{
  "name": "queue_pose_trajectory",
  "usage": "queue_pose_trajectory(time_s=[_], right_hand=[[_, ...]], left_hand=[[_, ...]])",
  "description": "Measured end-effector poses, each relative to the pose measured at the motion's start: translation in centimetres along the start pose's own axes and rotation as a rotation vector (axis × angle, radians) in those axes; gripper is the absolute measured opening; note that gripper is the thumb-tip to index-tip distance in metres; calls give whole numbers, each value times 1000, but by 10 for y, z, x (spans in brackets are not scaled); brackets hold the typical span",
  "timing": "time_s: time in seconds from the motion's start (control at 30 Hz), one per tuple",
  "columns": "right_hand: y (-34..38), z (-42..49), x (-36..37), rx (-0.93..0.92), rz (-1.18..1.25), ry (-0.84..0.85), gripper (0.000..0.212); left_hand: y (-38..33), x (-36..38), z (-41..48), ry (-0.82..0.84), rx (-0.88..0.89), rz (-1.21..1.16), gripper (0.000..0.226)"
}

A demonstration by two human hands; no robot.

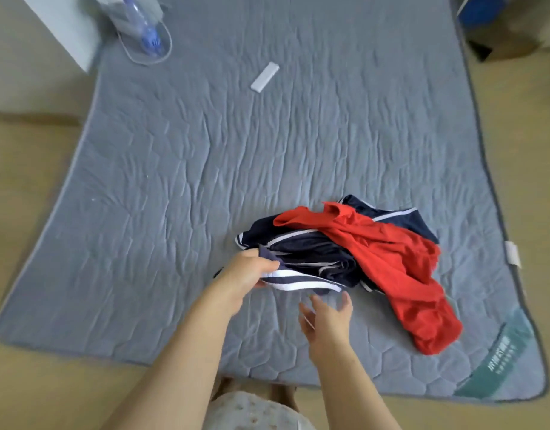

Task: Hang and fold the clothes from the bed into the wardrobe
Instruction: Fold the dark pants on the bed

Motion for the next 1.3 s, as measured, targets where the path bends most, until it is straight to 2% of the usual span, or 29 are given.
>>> queue_pose_trajectory(time_s=[0.1,0.17,0.2,0.3,0.37,0.47,0.53,0.63,0.7,0.77,0.83,0.87,0.93,1.0,1.07,1.2,1.3], right_hand=[[36,-38,4,-190,-125,129,75],[49,-63,11,-260,-220,218,67],[55,-76,15,-294,-251,253,58],[80,-116,28,-477,-310,265,8],[106,-139,39,-585,-263,250,21],[147,-178,47,-709,-144,216,26],[168,-204,50,-714,-2,286,22],[188,-247,53,-696,167,417,20],[204,-281,56,-709,263,499,22],[219,-316,57,-742,360,587,24],[228,-347,55,-757,467,694,27],[231,-358,53,-747,529,758,32],[234,-372,51,-758,605,859,42],[233,-374,53,-805,571,888,34],[229,-359,59,-850,424,844,21],[205,-286,69,-880,-66,579,34],[176,-249,70,-864,-228,527,25]], left_hand=[[-46,-3,-45,86,101,-108,22],[-79,-5,-75,196,182,-193,20],[-97,-8,-89,245,232,-233,21],[-151,-21,-128,323,407,-313,26],[-178,-31,-150,335,526,-347,33],[-201,-45,-170,343,652,-471,34],[-207,-53,-175,322,722,-519,30],[-202,-58,-172,180,788,-374,30],[-192,-56,-165,63,802,-149,40],[-179,-50,-159,19,802,125,42],[-173,-43,-154,17,812,161,61],[-173,-41,-152,-2,826,123,68],[-177,-38,-151,-89,799,60,60],[-180,-40,-152,-187,664,2,42],[-183,-43,-151,-202,535,-140,36],[-199,-49,-164,-5,365,-572,21],[-216,-54,-177,151,334,-857,17]])
Point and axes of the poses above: each hand's wrist, its own z-axis towards the middle knuckle, its own x-axis out of the palm, y = z × x, the point moved 2 cm from there along z, towards the middle knuckle, and after that the axes turned 5 degrees about -y, right-handed, at the moved point
